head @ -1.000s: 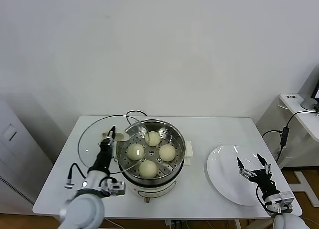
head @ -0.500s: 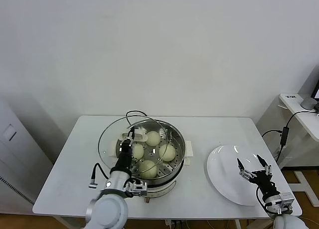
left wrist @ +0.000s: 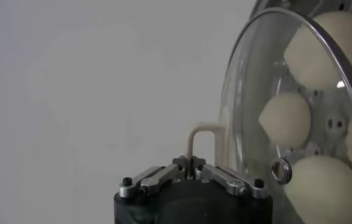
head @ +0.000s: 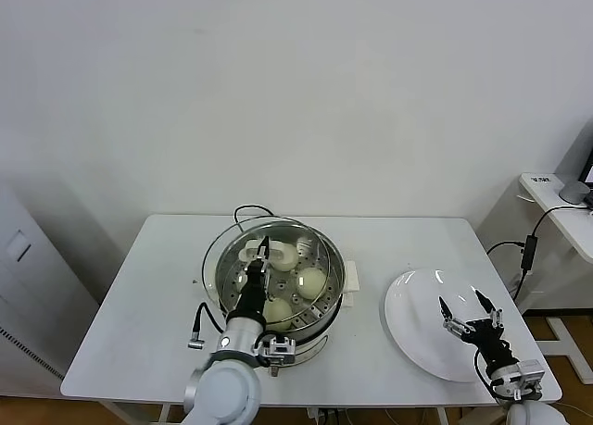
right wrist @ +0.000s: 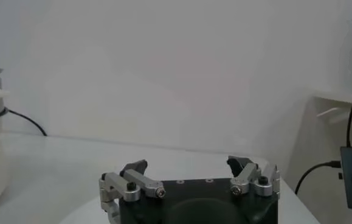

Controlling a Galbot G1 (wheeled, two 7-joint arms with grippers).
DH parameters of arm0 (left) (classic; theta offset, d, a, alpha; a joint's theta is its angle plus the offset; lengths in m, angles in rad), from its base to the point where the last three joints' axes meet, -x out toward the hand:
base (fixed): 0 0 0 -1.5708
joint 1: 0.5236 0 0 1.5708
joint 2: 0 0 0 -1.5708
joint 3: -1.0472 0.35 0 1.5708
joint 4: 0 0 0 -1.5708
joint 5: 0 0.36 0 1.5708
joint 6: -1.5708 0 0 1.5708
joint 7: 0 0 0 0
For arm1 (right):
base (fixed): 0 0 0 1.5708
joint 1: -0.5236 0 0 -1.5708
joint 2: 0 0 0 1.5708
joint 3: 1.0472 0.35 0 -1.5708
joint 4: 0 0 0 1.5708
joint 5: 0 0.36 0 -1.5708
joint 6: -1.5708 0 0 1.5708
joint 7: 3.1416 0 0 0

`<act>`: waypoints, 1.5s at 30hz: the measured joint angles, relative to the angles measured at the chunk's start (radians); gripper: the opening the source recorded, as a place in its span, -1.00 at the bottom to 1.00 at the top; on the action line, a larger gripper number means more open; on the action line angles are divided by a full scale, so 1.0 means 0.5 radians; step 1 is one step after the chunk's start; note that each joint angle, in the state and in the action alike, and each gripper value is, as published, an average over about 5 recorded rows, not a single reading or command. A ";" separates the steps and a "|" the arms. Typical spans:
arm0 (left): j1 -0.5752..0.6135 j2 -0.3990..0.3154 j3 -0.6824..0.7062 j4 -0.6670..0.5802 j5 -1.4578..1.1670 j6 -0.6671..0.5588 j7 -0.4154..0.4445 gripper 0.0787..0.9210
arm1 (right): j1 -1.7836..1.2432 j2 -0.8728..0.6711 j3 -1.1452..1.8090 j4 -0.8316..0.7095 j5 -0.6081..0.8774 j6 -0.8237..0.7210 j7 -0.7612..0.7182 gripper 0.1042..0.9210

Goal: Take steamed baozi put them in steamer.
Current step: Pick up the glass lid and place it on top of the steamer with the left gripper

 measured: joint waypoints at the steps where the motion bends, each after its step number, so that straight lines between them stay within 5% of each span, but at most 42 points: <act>1: -0.002 -0.008 0.007 0.005 0.002 0.001 0.000 -0.94 | 0.000 0.000 0.002 0.000 0.000 0.000 -0.001 0.76; 36: -0.022 -0.105 0.066 0.168 -0.026 0.003 -0.063 -0.93 | -0.022 0.000 0.030 -0.003 0.000 0.015 -0.016 0.76; 45: 0.045 -0.064 0.018 0.100 -0.133 -0.012 -0.084 -0.45 | -0.030 -0.003 0.044 -0.018 0.002 0.029 -0.024 0.76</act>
